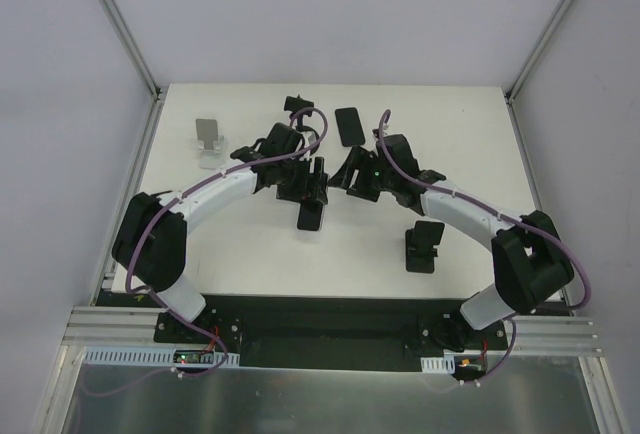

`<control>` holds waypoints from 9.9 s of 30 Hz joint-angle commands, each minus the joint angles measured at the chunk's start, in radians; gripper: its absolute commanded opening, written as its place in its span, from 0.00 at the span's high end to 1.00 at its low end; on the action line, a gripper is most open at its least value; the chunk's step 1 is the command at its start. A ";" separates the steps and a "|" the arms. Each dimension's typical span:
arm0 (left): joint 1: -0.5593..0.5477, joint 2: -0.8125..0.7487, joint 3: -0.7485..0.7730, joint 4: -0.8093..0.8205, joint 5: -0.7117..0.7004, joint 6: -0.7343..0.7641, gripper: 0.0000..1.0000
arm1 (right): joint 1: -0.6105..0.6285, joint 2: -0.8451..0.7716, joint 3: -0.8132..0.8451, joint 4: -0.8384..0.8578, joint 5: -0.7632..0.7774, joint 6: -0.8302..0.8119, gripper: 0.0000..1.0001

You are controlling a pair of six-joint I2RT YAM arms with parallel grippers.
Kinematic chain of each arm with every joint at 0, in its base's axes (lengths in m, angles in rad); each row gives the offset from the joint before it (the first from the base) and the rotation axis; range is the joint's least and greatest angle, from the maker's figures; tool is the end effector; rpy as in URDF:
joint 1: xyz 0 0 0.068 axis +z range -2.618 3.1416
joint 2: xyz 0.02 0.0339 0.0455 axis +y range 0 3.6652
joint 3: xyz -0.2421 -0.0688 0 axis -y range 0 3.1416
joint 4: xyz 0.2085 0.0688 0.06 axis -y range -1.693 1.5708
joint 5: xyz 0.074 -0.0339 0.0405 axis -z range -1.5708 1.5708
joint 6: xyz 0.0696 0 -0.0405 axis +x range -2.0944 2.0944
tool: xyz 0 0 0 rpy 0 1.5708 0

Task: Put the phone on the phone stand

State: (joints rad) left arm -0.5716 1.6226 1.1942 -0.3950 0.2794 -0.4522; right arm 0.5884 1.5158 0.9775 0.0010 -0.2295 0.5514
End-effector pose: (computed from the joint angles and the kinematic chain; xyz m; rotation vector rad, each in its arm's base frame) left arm 0.2780 -0.2016 0.2199 0.2877 2.4952 -0.7892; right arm 0.2726 0.2009 0.2273 -0.1870 2.2240 0.8989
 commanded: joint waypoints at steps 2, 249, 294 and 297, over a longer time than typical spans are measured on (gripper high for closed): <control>-0.020 -0.053 -0.007 0.064 0.064 0.023 1.00 | -0.001 0.055 0.066 0.094 -0.062 0.041 0.33; -0.200 -0.460 -0.234 0.401 0.119 0.147 1.00 | 0.363 -0.411 0.082 -0.162 0.627 -0.019 0.02; -0.214 -0.446 -0.222 0.375 0.098 0.170 1.00 | 0.355 -0.338 0.087 -0.118 0.628 -0.008 0.64; -0.214 -0.443 -0.205 0.351 0.106 0.188 0.76 | 0.352 -0.362 0.066 -0.116 0.645 -0.034 0.99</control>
State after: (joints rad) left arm -0.7792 1.1786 0.9138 -0.0643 0.3809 -0.2958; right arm 0.9432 1.1797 1.0267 -0.1455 0.4026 0.5461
